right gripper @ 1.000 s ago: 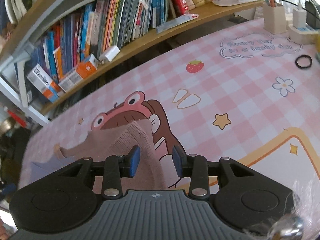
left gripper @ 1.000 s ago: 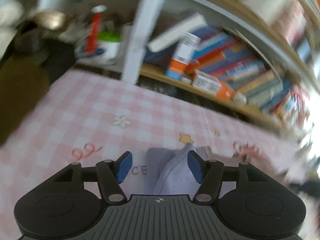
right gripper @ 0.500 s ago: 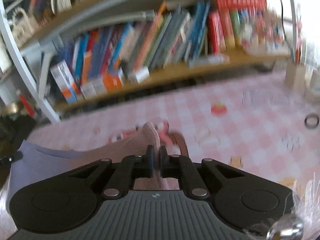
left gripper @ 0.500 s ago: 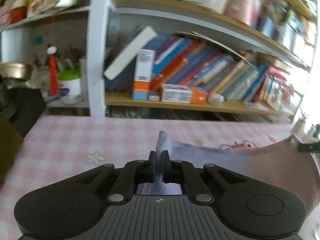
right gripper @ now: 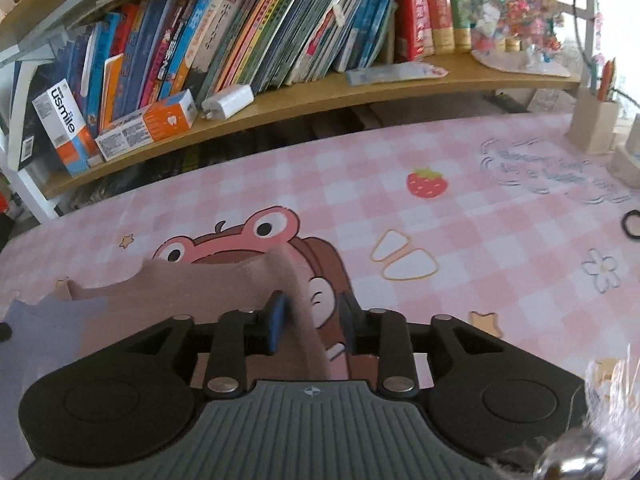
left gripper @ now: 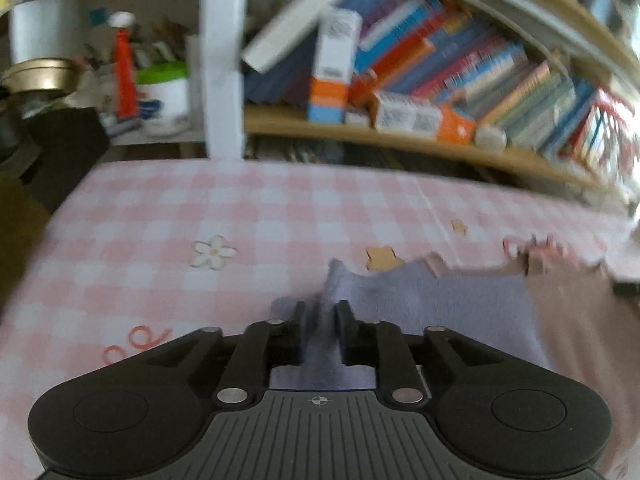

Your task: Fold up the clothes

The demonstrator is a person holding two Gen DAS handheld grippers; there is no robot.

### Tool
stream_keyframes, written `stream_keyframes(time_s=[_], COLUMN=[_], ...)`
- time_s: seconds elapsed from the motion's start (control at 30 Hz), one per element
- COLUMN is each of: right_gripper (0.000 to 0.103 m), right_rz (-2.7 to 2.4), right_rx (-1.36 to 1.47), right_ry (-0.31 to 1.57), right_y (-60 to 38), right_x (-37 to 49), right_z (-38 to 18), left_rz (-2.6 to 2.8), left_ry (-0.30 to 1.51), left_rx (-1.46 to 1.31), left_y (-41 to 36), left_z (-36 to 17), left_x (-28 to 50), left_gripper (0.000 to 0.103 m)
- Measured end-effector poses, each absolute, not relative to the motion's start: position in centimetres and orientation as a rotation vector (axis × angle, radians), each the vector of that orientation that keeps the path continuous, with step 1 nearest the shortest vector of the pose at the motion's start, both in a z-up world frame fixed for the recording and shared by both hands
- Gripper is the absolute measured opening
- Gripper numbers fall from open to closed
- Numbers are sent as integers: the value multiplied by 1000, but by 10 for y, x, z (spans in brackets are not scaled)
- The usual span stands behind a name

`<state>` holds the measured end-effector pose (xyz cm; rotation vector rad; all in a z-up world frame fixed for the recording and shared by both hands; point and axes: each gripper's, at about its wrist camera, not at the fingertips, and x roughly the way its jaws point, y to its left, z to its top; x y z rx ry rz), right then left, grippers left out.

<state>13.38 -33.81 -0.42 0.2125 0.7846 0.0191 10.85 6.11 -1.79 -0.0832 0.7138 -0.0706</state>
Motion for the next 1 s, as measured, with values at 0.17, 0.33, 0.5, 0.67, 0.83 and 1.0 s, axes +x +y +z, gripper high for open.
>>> stream_keyframes(time_s=[0.17, 0.33, 0.5, 0.67, 0.83, 1.0], right_gripper=[28, 28, 28, 28, 28, 28], right_rz=[49, 50, 63, 141, 206, 257], right_rx=[176, 156, 201, 155, 169, 170], right_ry=[736, 721, 726, 746, 750, 756], right_y=[-338, -331, -327, -316, -319, -340], right_x=[94, 48, 14, -3, -9, -5], right_z=[21, 33, 35, 36, 36, 37], left_rz=[-79, -106, -172, -231, -187, -112], left_ry=[647, 668, 720, 720, 705, 699], left_rx=[-136, -182, -274, -257, -261, -286], left_y=[70, 62, 42, 7, -15, -35], left_z=[1, 1, -5, 1, 7, 9], left_x=[72, 36, 11, -3, -11, -23], left_gripper=[19, 19, 19, 19, 19, 19])
